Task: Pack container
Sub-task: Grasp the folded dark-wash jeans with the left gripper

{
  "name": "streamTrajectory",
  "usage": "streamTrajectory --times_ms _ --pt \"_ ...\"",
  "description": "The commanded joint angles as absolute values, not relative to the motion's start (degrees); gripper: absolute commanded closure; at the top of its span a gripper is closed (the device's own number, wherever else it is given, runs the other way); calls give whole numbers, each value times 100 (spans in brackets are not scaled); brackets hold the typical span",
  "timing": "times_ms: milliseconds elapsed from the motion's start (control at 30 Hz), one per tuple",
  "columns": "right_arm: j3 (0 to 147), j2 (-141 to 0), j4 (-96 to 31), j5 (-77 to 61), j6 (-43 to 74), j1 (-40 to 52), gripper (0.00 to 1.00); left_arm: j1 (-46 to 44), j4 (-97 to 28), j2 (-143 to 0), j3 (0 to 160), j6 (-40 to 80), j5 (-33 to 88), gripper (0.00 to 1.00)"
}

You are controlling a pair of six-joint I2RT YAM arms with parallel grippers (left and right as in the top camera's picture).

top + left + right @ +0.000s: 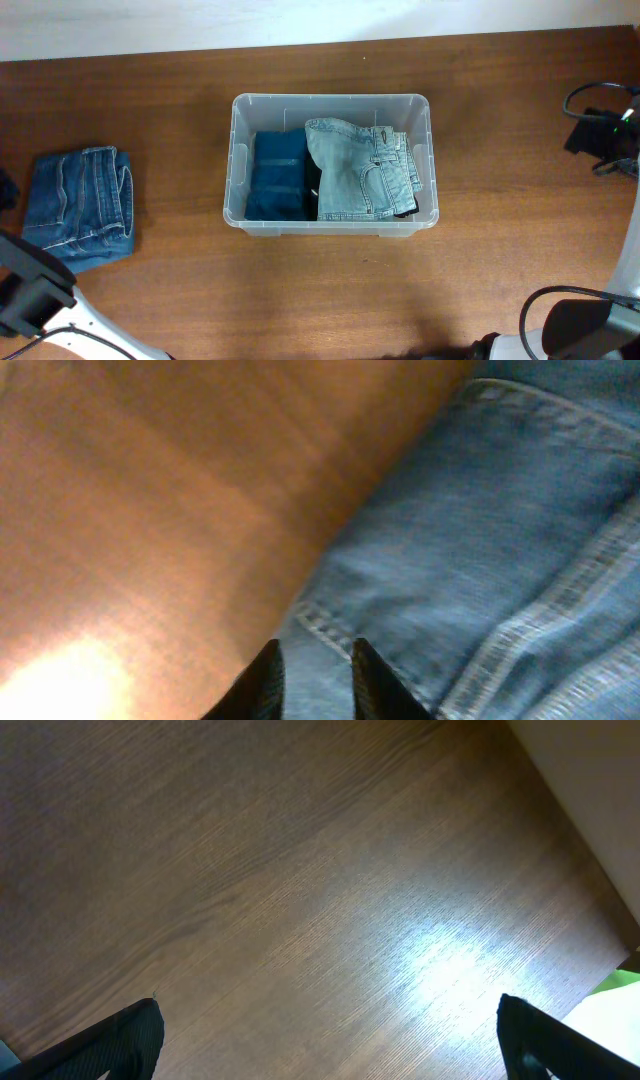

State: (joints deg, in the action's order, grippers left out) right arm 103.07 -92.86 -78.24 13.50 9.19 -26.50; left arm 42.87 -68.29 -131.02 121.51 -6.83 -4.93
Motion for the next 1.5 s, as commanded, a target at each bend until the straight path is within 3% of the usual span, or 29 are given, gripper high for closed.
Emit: streamTrajectory --times_ms 0,267,367,467,800,900,933,967,1000,1067,1233,1400,1467 --pt "10342 -9295 -7824 1420 943 -2665 1 4397 -6801 -12943 11974 -239 -1037 79" --pt "10342 -9295 -7824 1417 943 -2663 1 4611 -6257 -12964 10558 196 -1288 83" --pt "10342 -9295 -7824 1417 943 -2663 1 4619 -6224 -12964 10252 196 -847 91" --pt "10342 -9295 -7824 1417 943 -2663 2 4619 -6571 -12962 10248 191 54 99" --pt "10342 -9295 -7824 1417 943 -2663 1 4635 -8086 -12960 11340 193 67 98" --pt "10342 -9295 -7824 1417 943 -2665 1 4635 -8600 -12951 12317 193 71 85" --pt "10342 -9295 -7824 1417 943 -2665 1 4633 -8903 -12951 12905 193 71 58" --pt "10342 -9295 -7824 1417 943 -2663 1 4628 -9002 -12951 13113 191 73 43" --pt "10342 -9295 -7824 1417 943 -2663 1 4624 -9063 -12951 13277 189 189 29" --pt "10342 -9295 -7824 1417 943 -2663 1 4624 -8986 -12954 13262 56 567 16" --pt "10342 -9295 -7824 1417 943 -2663 1 4613 -8374 -12954 12558 -731 1437 13" --pt "10342 -9295 -7824 1417 943 -2665 1 4565 -7096 -12954 11069 -873 1483 13" --pt "10342 -9295 -7824 1417 943 -2663 2 4565 -6755 -12954 10772 -871 1485 8"
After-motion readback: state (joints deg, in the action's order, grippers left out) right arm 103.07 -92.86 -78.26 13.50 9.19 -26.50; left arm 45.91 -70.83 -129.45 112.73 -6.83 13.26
